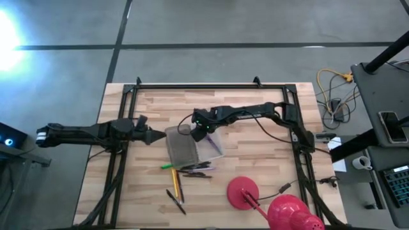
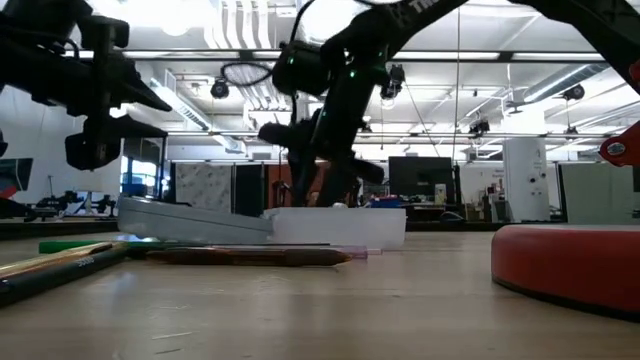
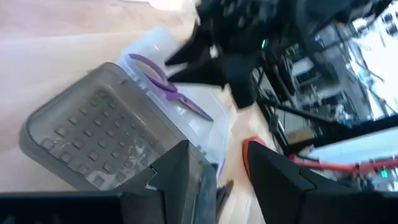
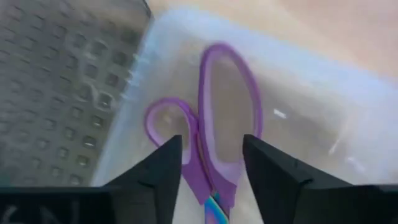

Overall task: Pick & place school supplies into a supply box
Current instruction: Adjust the black supply box on the table

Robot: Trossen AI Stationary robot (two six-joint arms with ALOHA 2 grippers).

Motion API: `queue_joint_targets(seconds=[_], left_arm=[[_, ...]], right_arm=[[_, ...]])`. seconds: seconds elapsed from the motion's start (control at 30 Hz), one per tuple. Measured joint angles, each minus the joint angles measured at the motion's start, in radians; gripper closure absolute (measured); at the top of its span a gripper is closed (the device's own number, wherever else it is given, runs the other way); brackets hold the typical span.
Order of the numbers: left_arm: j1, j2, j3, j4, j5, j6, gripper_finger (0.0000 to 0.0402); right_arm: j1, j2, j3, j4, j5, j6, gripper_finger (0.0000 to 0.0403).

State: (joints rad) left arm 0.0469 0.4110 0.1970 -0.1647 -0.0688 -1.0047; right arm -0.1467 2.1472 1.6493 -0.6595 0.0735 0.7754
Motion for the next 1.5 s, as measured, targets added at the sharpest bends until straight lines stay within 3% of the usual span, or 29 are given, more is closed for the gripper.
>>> queue_joint_targets(seconds=[0.17, 0.4, 0.57, 0.9, 1.13, 1.37, 1.5], left_arm=[[-0.028, 0.0, -0.001, -0.038, 0.002, 0.006, 0.0256], [-0.076, 0.001, -0.002, -0.244, 0.02, -0.051, 0.0256], [-0.108, 0.001, -0.002, -0.337, 0.024, -0.105, 0.0256], [-0.107, 0.091, -0.052, -0.263, 0.012, -0.107, 0.0256], [-0.107, 0.193, -0.082, -0.047, 0.012, -0.139, 0.0256], [-0.108, 0.277, -0.066, 0.004, 0.016, -0.138, 0.0256], [-0.115, 0.3, -0.036, 0.005, 0.024, -0.068, 0.0256]], right_arm=[[-0.009, -0.056, 0.0, -0.068, 0.128, -0.029, 0.0205], [-0.035, -0.067, 0.0, -0.063, -0.044, -0.068, 0.0205], [-0.01, -0.057, -0.006, -0.037, -0.075, -0.046, 0.0217], [-0.062, 0.034, -0.008, -0.041, -0.073, -0.049, 0.0222], [-0.139, 0.033, 0.008, -0.046, 0.045, -0.044, 0.022], [-0.207, 0.024, 0.011, -0.161, 0.141, -0.019, 0.0218], [-0.21, -0.002, 0.011, -0.152, 0.139, -0.092, 0.0218]])
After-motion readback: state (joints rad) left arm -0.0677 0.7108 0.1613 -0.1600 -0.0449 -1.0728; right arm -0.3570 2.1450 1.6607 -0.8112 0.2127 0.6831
